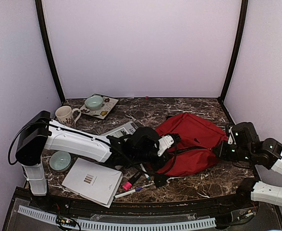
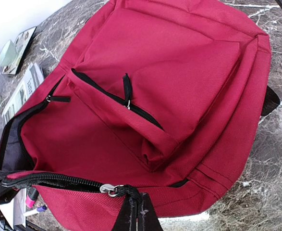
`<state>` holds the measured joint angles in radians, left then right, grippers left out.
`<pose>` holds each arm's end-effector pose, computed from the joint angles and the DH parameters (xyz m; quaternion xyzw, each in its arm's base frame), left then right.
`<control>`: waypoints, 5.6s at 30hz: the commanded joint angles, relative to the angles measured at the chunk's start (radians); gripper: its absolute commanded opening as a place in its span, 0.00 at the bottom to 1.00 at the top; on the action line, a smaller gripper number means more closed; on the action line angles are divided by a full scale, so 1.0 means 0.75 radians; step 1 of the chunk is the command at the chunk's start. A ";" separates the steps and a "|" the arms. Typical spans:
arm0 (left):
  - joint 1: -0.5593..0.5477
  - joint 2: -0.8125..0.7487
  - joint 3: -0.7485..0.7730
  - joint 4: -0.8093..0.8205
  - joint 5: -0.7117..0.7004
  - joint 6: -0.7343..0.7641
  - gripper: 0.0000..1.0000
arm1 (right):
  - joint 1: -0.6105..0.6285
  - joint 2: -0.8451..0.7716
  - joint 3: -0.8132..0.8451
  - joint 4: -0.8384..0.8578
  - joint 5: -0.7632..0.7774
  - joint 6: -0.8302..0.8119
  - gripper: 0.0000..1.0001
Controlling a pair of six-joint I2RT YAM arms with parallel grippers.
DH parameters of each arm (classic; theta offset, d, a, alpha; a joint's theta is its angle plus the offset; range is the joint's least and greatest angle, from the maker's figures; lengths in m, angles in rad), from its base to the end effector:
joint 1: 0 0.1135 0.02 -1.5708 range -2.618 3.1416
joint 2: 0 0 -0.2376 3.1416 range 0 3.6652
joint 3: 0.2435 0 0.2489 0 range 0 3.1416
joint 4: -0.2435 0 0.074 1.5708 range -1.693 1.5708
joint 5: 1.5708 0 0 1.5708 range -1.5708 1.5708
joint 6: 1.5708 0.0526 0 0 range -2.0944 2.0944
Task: Pack the student bag
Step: Unzip the largest pocket of the student bag, then pick up the largest pocket of the bag from the student bag, then open the largest pocket of the student bag.
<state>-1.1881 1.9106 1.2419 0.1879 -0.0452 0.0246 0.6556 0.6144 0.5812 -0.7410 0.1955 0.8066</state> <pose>0.1658 -0.4055 0.1763 0.4776 0.7092 -0.2686 0.4436 0.1323 0.0889 0.2146 0.1069 0.9119 0.1908 0.3474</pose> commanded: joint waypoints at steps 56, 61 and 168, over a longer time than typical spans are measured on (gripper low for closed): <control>0.190 -0.546 0.214 -0.696 -0.187 -0.170 0.98 | -0.002 0.506 0.552 0.148 -0.561 -0.921 0.99; 0.277 -0.623 0.107 -0.733 -0.152 -0.227 0.97 | 0.021 0.654 0.609 0.046 -0.711 -0.968 0.94; 0.060 0.207 0.361 -0.629 0.107 -0.132 0.64 | 0.069 0.308 0.080 0.376 0.440 -0.028 0.00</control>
<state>-1.1416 2.0689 1.4769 -0.3099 0.1005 -0.1333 0.7174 0.8547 0.5949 -0.4492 0.5083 0.7940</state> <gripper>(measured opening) 0.639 0.010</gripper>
